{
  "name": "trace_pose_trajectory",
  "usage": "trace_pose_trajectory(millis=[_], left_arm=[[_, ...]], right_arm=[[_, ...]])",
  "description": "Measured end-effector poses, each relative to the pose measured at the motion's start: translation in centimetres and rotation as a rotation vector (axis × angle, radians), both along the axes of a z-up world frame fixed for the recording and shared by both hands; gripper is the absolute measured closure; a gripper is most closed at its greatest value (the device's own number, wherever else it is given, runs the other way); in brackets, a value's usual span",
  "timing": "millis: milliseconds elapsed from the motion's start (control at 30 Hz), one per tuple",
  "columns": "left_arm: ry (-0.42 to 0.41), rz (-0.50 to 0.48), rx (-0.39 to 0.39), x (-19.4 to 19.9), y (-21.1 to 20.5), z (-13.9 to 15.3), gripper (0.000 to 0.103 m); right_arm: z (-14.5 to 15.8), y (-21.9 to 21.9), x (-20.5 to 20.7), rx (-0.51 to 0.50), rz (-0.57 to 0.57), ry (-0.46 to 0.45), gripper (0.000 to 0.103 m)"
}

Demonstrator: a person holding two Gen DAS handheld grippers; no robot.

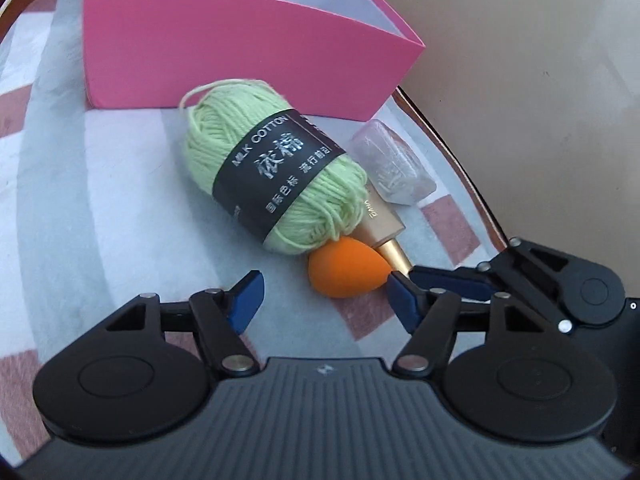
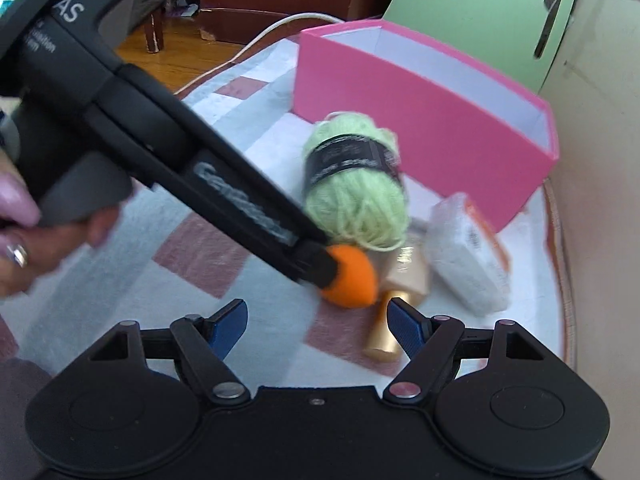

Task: Organize objects
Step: 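Move the left tool back toward the green yarn and orange sponge, then close the left tool on the orange makeup sponge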

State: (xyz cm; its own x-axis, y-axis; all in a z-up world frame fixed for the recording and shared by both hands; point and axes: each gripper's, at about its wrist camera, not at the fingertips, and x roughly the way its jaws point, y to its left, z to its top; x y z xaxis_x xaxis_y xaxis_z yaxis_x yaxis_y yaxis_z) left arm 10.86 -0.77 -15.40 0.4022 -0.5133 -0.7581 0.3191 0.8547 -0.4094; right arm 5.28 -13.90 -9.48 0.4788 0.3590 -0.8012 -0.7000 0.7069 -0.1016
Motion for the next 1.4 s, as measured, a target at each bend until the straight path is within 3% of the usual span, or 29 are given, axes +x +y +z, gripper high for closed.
trace_pose_trajectory(millis=[100,233,333,467,533,700,767,900,1067,1400], left_arm=[[0.025,-0.005,-0.051,0.3,-0.2,-0.6,0.037],[0.062,0.015,-0.075,0.8,-0.2,-1.6,0.052],[0.080,0.019,-0.110,1.1,-0.2,-1.8,0.062],[0.024,-0.017,-0.067,0.6,-1.0,-1.0,0.063],[0.043,-0.035,-0.064,0.4,-0.8,-0.9,0.063],[0.097,-0.073,-0.029,-0.8,0.1,0.2,0.063],[0.179,-0.085,-0.016,-1.5,0.7,0.0,0.063],[0.319,-0.021,-0.118,-1.5,2.4,-1.3,0.063],[0.264,0.039,-0.064,-0.9,2.8,-1.0,0.062],[0.244,0.095,-0.135,-0.1,3.6,-1.4,0.062]], right_arm=[[-0.7,0.1,0.7,0.027,-0.053,0.030,0.023],[-1.0,0.0,1.3,0.042,-0.083,0.046,0.026],[-1.3,0.2,1.9,0.045,-0.104,0.071,0.032],[-1.5,0.3,2.1,0.009,-0.115,0.040,0.046],[-1.4,0.2,1.9,-0.007,-0.117,0.028,0.054],[-1.3,0.0,0.6,-0.002,-0.063,0.009,0.054],[-1.2,0.0,-0.1,0.013,-0.021,0.031,0.051],[-1.1,0.1,-1.2,0.046,0.037,0.073,0.044],[-2.3,0.7,-0.8,0.004,-0.007,0.056,0.041],[-2.5,0.3,-0.3,0.046,-0.084,0.095,0.041]])
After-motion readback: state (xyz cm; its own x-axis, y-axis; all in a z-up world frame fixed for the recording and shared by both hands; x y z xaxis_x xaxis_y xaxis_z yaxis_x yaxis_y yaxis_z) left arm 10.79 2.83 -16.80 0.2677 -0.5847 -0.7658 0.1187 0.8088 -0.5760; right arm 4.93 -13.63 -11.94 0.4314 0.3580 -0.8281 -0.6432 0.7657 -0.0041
